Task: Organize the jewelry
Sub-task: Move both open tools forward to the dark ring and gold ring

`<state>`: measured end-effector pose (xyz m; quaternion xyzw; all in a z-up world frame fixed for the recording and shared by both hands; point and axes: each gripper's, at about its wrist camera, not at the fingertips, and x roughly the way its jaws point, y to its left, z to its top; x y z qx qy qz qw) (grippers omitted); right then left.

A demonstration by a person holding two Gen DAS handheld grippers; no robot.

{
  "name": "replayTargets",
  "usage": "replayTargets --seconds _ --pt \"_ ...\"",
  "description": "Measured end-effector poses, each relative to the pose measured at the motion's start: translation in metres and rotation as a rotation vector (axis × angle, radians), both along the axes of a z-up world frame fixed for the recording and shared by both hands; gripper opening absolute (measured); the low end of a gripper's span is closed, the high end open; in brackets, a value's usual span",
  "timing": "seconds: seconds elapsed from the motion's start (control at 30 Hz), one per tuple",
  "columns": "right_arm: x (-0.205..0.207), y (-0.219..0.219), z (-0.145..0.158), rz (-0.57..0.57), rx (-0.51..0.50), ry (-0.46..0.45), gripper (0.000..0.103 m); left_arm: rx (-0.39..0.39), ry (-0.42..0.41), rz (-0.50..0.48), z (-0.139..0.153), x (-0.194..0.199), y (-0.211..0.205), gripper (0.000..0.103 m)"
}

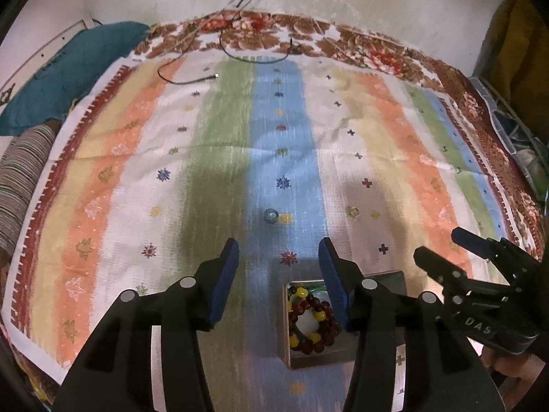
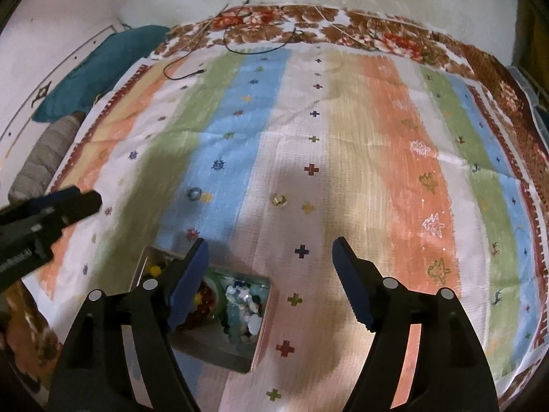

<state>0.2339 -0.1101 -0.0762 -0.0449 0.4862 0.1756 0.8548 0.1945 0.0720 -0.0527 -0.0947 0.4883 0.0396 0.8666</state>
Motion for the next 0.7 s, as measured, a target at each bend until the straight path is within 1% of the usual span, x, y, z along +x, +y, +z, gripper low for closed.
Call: replayTargets --seconds 0.1,0.2,0.43,0.5,0.7 --pt "0.009 0.003 -0.005 -0.006 0.021 0.027 0.074 -0.009 0.015 0.003 -0.006 0.01 0.002 0.049" --pt "0.018 0.008 -0.012 -0.007 -0.001 0.038 0.074 -0.023 0.034 0.006 -0.014 0.02 0.003 0.049" --pt "0.033 0.011 -0.028 -0.008 -0.021 0.065 0.074 -0.008 0.075 0.003 -0.034 0.039 0.004 0.049" --pt "0.038 0.011 -0.032 -0.007 -0.025 0.073 0.074 -0.009 0.086 -0.002 -0.039 0.044 0.005 0.051" --pt "0.052 0.016 -0.043 -0.001 -0.037 0.082 0.074 -0.018 0.101 -0.012 -0.05 0.057 0.006 0.053"
